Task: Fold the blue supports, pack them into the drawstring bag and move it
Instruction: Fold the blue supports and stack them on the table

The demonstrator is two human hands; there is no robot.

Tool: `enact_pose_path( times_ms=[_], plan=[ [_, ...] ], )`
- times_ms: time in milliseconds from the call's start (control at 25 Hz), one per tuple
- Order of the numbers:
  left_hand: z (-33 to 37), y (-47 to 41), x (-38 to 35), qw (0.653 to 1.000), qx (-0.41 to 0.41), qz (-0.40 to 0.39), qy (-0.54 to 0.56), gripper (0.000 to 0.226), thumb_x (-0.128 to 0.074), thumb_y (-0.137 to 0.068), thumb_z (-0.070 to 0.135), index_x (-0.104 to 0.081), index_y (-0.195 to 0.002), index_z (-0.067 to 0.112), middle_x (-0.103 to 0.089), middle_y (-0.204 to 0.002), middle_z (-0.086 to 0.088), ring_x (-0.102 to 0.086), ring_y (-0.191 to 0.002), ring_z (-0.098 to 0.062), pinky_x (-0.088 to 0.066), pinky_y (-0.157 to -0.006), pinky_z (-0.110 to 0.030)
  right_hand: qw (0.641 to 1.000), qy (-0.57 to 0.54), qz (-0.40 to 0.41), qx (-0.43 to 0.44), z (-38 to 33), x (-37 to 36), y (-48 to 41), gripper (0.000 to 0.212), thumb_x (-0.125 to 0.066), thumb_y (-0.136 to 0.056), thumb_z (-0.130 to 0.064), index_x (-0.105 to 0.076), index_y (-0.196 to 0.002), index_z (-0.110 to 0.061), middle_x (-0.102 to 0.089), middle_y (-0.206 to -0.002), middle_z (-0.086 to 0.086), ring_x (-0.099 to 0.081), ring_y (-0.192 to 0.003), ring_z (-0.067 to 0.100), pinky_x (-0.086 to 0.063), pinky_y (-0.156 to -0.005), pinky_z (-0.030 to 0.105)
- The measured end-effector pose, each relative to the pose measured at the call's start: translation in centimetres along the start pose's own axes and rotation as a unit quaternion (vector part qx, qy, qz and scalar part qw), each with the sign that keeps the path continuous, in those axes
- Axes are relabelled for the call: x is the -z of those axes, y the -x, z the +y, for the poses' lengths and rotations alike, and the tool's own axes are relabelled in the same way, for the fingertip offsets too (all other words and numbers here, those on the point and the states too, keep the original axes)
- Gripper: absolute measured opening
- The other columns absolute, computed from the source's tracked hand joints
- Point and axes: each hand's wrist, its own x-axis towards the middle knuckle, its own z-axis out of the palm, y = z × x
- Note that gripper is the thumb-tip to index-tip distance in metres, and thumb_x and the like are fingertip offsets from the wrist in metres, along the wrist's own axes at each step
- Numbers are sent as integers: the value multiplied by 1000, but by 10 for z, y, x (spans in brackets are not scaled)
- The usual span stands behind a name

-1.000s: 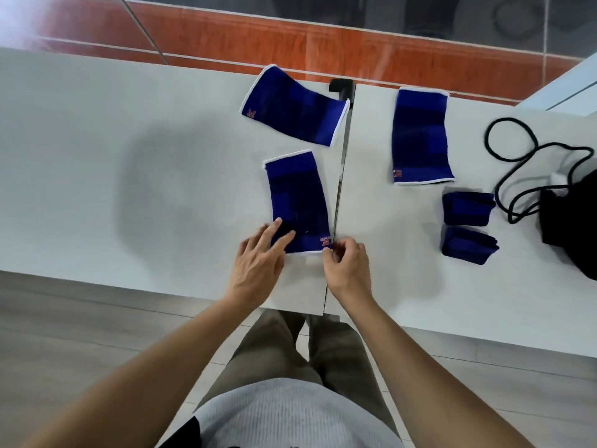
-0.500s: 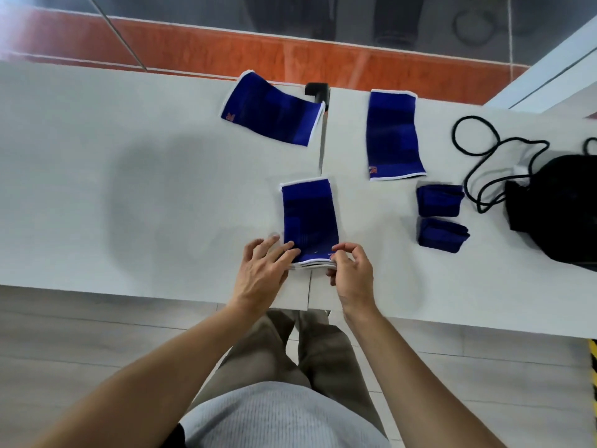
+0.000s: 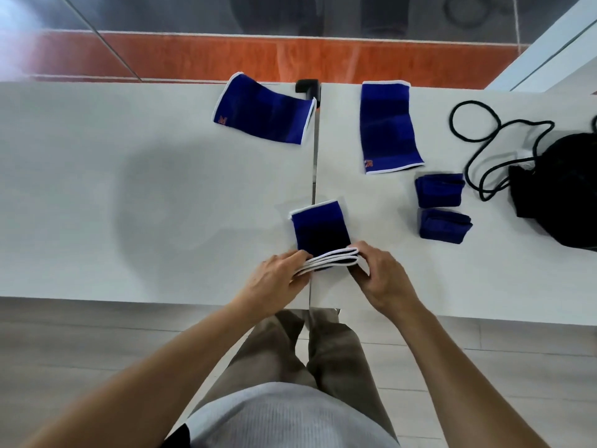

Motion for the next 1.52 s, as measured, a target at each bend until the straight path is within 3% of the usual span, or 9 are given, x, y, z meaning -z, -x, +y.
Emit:
enact_pose_path(
  times_ms=[200, 400, 560, 800, 960, 1120, 1200, 1360, 1520],
  plan=[
    [-1, -25, 17, 958, 221, 53, 177, 13, -63, -96, 29, -58, -107, 24, -70, -91, 8, -64, -77, -9, -51, -64, -16, 995, -65, -15, -69, 3, 1, -26, 25, -49, -104, -33, -53, -124, -19, -71, -113, 0, -68, -94, 18, -46, -74, 17],
    [-9, -37, 20, 948, 207, 17, 242, 41, -69, -91, 21, -49, -125, 32, -68, -111, 5, -69, -92, -10, -61, -79, -31, 996, -40, 6, -82, 2, -12, -49, 24, -42, -105, -38, -51, -113, -17, -67, -94, -3, -61, -74, 15, -41, -60, 21],
    [-13, -48, 14, 931, 232, 81, 270, 44, -57, -97, 10, -44, -131, 34, -72, -102, 1, -68, -83, -13, -60, -71, -29, 993, -20, 39, -112, 2, -20, -60, 27, -38, -106, -40, -48, -111, -15, -61, -88, -6, -59, -69, 17, -38, -56, 24],
    [-2, -61, 2, 929, 266, 166, 195, 40, -59, -98, 20, -44, -134, 30, -66, -101, 1, -65, -83, -14, -50, -65, -21, 985, 22, 80, -150, 0, -31, -73, 26, -39, -106, -39, -47, -110, -14, -64, -84, 0, -64, -68, 25, -39, -61, 30],
    [2, -61, -13, 949, 139, 273, -79, 30, -62, -96, 25, -59, -124, 18, -58, -126, -5, -54, -105, -22, -43, -90, -35, 976, 35, 88, -196, -5, -35, -79, 27, -41, -105, -37, -48, -111, -12, -66, -87, 5, -61, -71, 30, -35, -62, 33],
    [-12, -53, -36, 965, 24, 163, -205, 42, -53, -101, 26, -54, -142, 20, -50, -150, -4, -44, -139, -29, -31, -115, -43, 971, -33, 146, -188, -9, -40, -77, 23, -48, -103, -33, -44, -110, -12, -66, -94, 5, -65, -80, 30, -39, -62, 34],
    [-19, -49, -42, 967, 33, 113, -224, 53, -50, -101, 25, -38, -153, 24, -34, -162, -3, -28, -150, -30, -24, -121, -46, 974, 3, 192, -121, -7, -41, -71, 23, -58, -98, -28, -46, -113, -14, -60, -105, 3, -60, -90, 24, -47, -71, 37],
    [-19, -51, -42, 969, 66, 76, -227, 69, -54, -100, 20, -20, -158, 33, -14, -168, 2, -10, -155, -28, -16, -124, -47, 963, 205, 171, 39, 17, -44, -48, 31, -62, -96, -22, -61, -127, -17, -58, -133, 7, -54, -117, 23, -38, -102, 38],
    [-17, -63, -37, 964, 85, 59, -243, 82, -56, -96, 14, -9, -158, 42, -6, -169, 0, -1, -155, -31, -10, -124, -52, 968, 224, 110, 39, 23, -38, -54, 39, -51, -102, -25, -54, -140, -19, -49, -151, 5, -47, -137, 21, -22, -121, 48]
  ],
)
